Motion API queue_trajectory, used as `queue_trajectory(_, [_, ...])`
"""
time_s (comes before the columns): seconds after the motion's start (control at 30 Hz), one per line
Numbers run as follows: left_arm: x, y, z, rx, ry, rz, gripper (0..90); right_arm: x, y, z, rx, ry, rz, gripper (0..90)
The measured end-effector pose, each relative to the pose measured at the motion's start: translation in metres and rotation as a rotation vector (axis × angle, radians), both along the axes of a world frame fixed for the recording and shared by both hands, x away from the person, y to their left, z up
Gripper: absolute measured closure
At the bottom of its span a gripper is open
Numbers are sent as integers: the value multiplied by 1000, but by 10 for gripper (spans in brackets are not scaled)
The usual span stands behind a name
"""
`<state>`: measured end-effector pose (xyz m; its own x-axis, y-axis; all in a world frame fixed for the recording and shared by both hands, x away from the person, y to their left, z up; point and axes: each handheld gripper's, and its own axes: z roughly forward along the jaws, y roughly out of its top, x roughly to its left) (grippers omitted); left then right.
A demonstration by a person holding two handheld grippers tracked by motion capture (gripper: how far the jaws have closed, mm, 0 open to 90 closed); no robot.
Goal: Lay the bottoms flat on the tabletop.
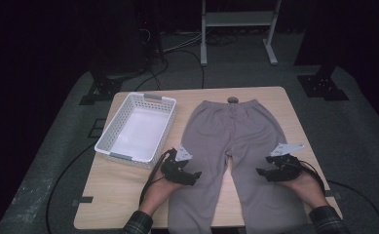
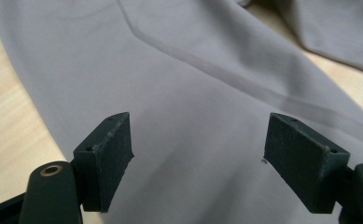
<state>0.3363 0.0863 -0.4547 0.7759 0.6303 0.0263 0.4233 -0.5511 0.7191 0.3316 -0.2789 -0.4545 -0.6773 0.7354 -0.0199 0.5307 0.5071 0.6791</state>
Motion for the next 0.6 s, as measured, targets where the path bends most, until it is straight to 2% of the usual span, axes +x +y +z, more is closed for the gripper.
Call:
queue_trajectory(0.1, [9,-7,-2,-7,-5,11,226,7,-2,0,-1,0,-14,346])
queue_trajectory(0.17, [20,-13,-5,19,9,6,226,16,-4,2,16,4,-43,332])
queue_trajectory(0.27, [26,-16,-7,21,16,5,226,24,-7,3,29,5,-57,326])
queue_trajectory(0.4, [32,-16,-13,12,33,2,235,26,-7,1,20,10,-52,324])
queue_trajectory(0.47, [36,-17,-18,25,44,-4,236,28,-5,-3,9,21,-49,320])
queue_trajectory(0.57, [40,-16,-19,30,39,-5,249,31,-4,-6,-9,20,-44,321])
queue_trajectory(0.6, [41,-16,-18,28,43,-5,278,34,-2,-8,-18,30,-46,320])
